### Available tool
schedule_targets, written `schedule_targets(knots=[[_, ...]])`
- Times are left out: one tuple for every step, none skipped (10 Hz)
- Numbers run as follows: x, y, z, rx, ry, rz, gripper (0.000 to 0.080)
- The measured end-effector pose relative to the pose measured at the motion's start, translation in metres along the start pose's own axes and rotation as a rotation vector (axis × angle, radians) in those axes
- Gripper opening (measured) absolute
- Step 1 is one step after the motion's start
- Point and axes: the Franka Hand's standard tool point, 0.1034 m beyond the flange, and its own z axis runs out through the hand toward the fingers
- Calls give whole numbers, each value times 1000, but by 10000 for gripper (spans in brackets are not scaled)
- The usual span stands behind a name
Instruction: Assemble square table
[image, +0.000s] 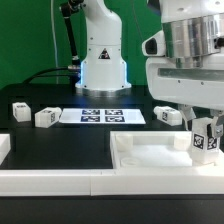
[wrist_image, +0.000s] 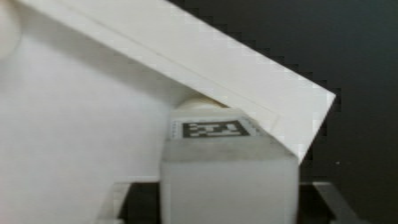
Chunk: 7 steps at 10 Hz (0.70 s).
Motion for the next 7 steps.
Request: schedule_targets(knots=[[-1, 0, 0, 0, -1, 58, 297], [-1, 0, 0, -1, -1, 57, 297], [-1, 0, 0, -1, -1, 53, 297], [-2, 0, 1, -6, 6, -28, 351], [-4, 0, 1, -23, 21, -237, 351], [-4, -1, 0, -38, 28, -416, 568], [-3, -2, 0, -39, 30, -512, 627]])
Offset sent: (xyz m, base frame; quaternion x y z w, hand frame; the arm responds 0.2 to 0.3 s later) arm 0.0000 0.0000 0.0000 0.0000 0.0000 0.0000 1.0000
